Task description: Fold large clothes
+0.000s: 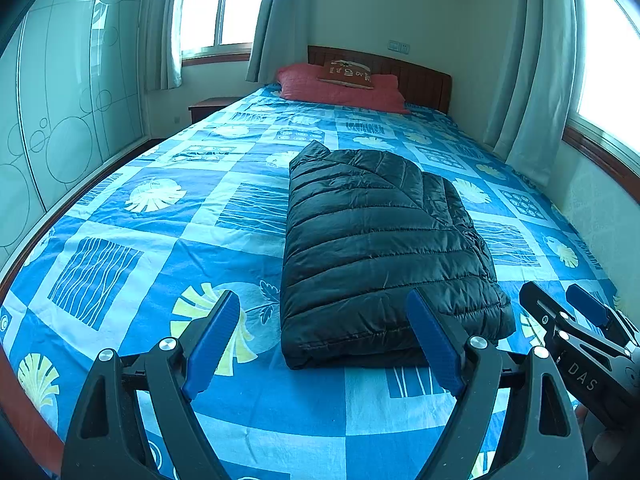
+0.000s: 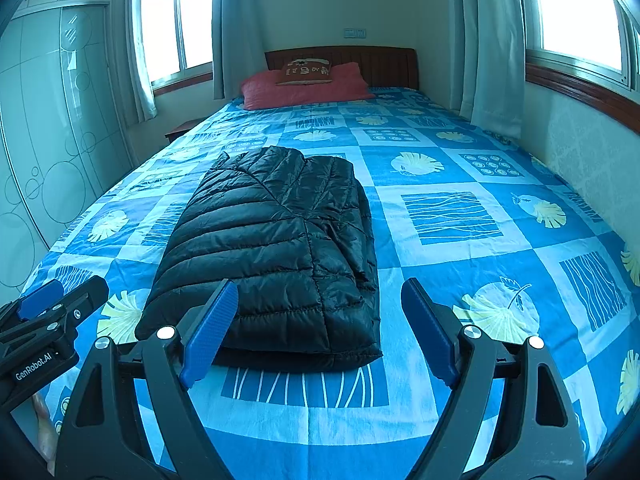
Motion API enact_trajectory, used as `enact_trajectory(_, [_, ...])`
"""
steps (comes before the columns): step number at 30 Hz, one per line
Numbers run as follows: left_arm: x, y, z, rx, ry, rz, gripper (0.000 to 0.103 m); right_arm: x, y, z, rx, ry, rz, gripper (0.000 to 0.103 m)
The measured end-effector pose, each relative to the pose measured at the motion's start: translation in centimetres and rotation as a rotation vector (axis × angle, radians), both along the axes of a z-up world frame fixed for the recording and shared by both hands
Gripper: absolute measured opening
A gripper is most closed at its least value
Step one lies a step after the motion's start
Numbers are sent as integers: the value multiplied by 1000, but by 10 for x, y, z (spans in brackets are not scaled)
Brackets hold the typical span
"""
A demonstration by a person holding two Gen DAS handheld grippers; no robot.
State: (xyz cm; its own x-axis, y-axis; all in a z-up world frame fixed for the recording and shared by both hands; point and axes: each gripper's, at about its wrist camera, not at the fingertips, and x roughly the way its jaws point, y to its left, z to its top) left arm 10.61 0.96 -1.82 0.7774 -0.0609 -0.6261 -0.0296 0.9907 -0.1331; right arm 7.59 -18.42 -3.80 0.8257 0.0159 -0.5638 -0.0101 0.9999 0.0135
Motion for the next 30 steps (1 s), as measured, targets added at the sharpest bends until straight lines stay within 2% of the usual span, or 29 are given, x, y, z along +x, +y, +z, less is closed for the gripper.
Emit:
enact_trajectory(10, [-1,-1,1,4,-4,-1,84,0,0,0,-1,1,1,84])
enact_trajectory(21, [1,-5,4,41,-25,-12,84,0,-1,0,-1,0,1,84])
enact_trajectory(30, [3,-3,9,23,-58,-14,87,-1,-2,-3,-1,7,2,84])
